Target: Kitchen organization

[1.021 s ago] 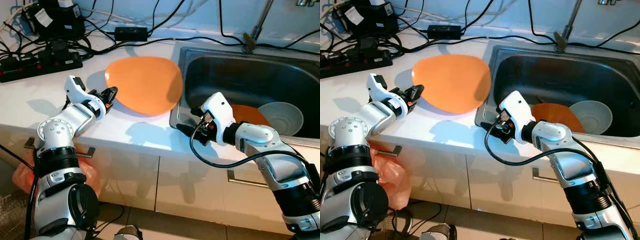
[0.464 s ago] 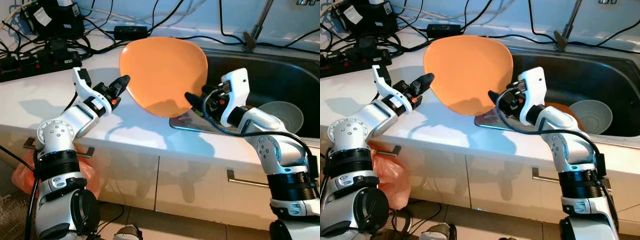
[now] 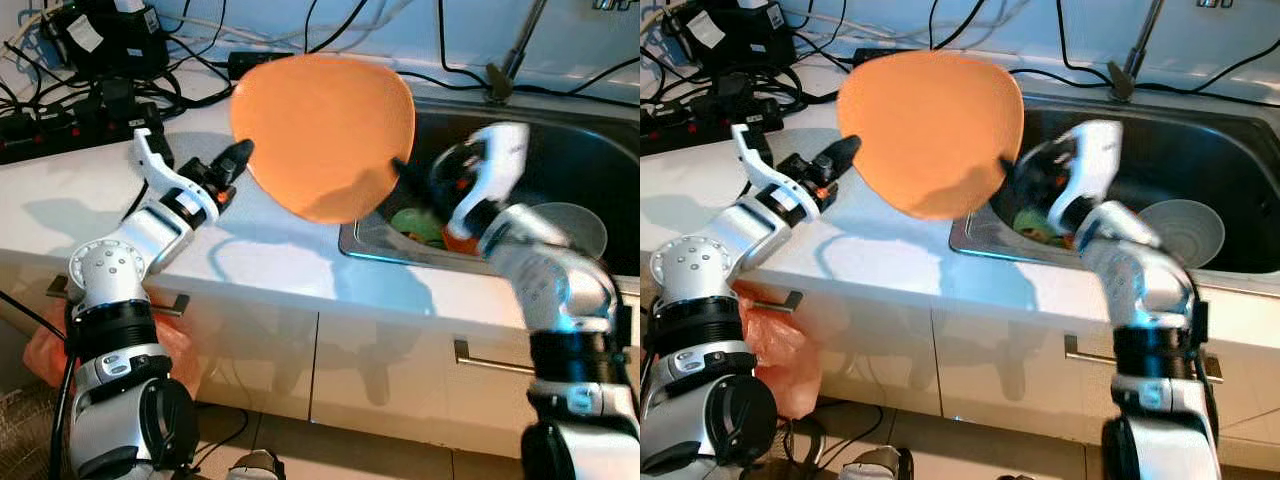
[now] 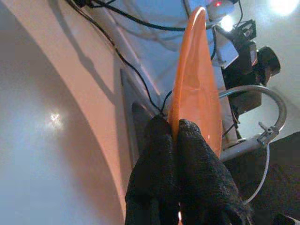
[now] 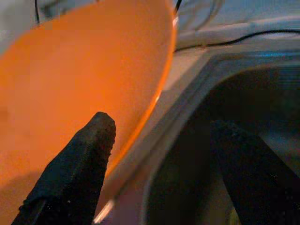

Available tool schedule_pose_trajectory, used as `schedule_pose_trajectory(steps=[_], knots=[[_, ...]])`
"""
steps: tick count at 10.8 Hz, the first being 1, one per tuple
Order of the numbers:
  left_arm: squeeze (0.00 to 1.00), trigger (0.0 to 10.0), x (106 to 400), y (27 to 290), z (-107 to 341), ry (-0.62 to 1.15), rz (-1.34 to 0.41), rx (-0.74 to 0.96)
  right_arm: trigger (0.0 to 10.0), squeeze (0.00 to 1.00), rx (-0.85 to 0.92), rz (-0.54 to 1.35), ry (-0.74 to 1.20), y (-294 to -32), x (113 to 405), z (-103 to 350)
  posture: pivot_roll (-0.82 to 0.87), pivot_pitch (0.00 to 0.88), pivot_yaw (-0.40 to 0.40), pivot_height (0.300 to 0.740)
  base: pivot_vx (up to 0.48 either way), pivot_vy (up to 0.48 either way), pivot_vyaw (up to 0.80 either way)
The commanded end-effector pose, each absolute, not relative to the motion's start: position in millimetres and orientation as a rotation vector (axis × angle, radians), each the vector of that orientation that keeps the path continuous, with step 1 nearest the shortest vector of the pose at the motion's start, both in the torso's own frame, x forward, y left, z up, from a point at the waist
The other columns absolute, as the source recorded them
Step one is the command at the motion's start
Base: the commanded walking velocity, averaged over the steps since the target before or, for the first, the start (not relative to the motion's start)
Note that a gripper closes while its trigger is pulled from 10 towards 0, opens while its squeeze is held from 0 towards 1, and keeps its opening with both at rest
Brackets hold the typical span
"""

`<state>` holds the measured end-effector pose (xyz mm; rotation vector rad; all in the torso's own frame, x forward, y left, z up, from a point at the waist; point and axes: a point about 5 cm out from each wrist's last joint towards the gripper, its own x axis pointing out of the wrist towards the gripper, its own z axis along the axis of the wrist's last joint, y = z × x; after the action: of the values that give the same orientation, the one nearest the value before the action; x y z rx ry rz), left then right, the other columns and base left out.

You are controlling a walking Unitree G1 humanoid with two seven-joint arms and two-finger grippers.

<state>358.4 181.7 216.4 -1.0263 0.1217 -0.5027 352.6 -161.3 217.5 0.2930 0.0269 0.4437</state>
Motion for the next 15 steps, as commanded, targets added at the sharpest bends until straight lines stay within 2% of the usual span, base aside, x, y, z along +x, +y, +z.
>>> schedule_pose_trajectory(steps=[1,4,9,10,15], knots=[[0.00,0.0,356.4,182.3,234.8,0.028,-0.571,-1.031,10.0,0.00,0.335,0.434,0.016,-162.5,354.5,220.8,0.15,0.083,0.000,0.740,0.000,0.000,0.00],[0.00,0.0,355.2,179.7,235.5,0.024,-0.591,-1.039,10.0,0.00,0.420,0.417,0.022,-162.7,358.8,220.4,0.15,0.084,-0.002,0.740,0.000,0.000,0.00],[0.00,0.0,341.3,150.5,228.6,0.108,-0.735,-1.061,10.0,0.00,0.555,0.559,0.038,-138.9,361.1,224.5,0.16,0.085,-0.009,0.740,0.000,0.000,0.00],[0.00,0.0,339.3,149.2,226.8,0.116,-0.737,-1.060,0.0,0.00,0.579,0.563,0.038,-138.2,361.5,224.3,0.16,0.085,-0.010,0.740,0.000,0.000,0.00],[0.00,0.0,342.5,160.3,227.2,0.095,-0.704,-1.077,0.0,0.00,0.681,0.573,0.052,-143.0,359.6,225.2,0.15,0.081,-0.013,0.740,0.000,0.000,0.00]])
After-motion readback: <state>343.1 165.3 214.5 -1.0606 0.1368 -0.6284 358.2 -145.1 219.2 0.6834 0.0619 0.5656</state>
